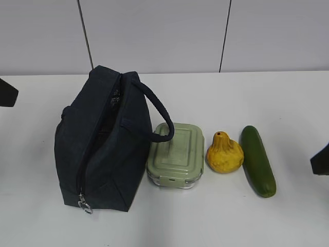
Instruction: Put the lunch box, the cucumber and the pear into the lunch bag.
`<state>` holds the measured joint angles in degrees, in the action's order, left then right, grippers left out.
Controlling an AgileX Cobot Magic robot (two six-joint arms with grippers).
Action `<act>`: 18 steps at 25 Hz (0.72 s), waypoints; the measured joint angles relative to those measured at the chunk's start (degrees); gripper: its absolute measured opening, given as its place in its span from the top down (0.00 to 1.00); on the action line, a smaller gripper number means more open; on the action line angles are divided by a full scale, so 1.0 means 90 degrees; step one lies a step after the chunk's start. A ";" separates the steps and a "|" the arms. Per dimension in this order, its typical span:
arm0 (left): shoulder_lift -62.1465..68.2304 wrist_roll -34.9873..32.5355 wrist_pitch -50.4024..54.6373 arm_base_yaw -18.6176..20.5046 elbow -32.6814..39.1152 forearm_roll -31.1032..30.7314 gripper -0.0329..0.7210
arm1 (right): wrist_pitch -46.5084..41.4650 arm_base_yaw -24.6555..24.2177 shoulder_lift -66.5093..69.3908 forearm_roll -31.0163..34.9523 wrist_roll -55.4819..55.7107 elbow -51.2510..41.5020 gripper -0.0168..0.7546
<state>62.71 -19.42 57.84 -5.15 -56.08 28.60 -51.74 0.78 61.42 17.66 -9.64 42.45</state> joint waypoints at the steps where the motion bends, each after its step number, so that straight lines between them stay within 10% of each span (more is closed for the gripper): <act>1: 0.0063 0.0000 -0.0036 0.0000 -0.0006 0.0000 0.62 | 0.0000 0.0000 0.0301 0.0088 -0.0108 0.0150 0.33; 18: 0.0808 -0.0335 -0.0565 0.0000 -0.0014 -0.0045 0.61 | 0.0163 0.0170 0.3347 0.0430 -0.0732 0.1489 0.33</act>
<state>69.98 -22.44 52.76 -5.15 -56.21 28.20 -50.27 2.31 91.54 21.53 -16.23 55.85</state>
